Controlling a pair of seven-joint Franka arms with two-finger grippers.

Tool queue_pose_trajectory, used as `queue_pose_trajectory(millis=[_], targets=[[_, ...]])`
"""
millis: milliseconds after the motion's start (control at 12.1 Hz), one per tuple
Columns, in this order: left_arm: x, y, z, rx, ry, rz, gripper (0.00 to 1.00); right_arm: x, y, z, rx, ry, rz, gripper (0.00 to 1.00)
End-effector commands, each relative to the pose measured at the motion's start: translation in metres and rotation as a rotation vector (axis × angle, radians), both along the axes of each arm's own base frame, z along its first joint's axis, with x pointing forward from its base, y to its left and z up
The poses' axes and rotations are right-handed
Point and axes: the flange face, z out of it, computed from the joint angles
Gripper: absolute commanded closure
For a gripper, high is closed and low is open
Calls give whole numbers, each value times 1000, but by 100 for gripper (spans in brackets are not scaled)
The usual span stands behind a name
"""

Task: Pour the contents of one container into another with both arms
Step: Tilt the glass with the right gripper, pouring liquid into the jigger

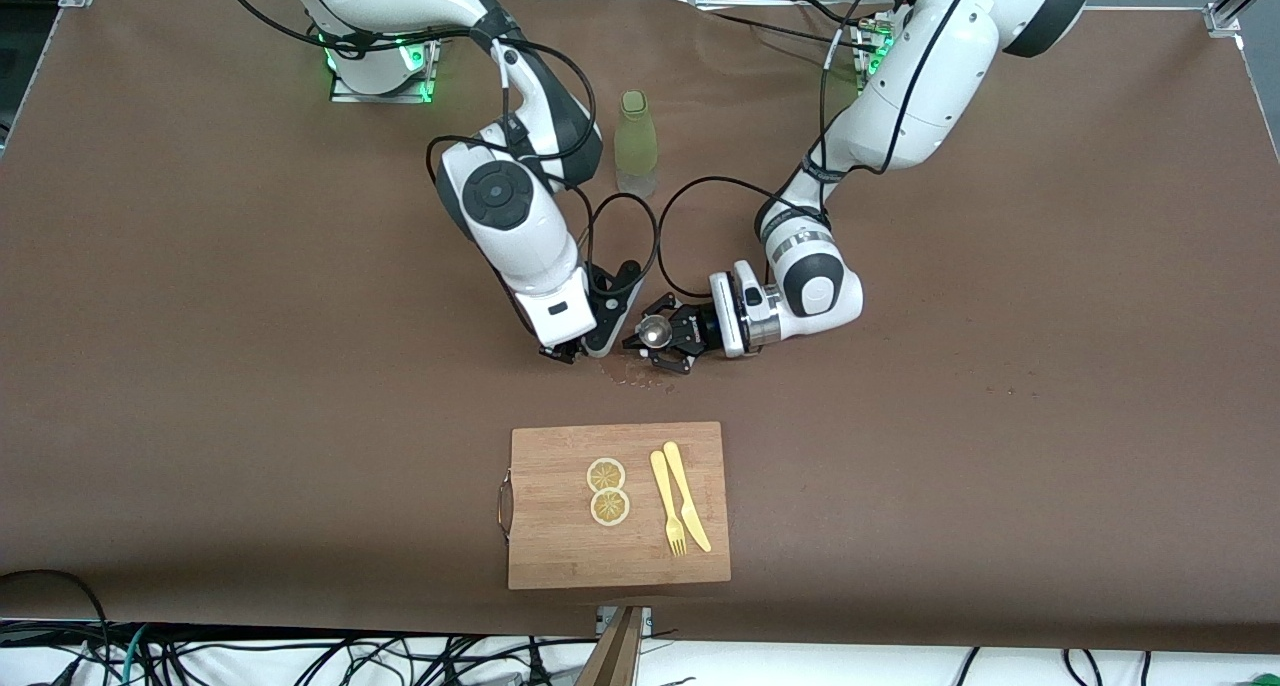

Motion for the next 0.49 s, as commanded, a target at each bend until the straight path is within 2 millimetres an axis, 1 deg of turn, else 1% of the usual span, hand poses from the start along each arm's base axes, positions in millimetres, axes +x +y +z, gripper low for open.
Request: queue_pose_trajectory(millis=[0, 165, 412], targets=[[1, -10, 4, 3, -36, 23, 100, -9, 12, 8, -51, -45, -3, 92], [-4, -21, 2, -3, -29, 33, 100, -11, 15, 8, -71, -61, 18, 92], [-10, -29, 0, 21, -26, 37, 100, -15, 20, 7, -99, -79, 34, 92]])
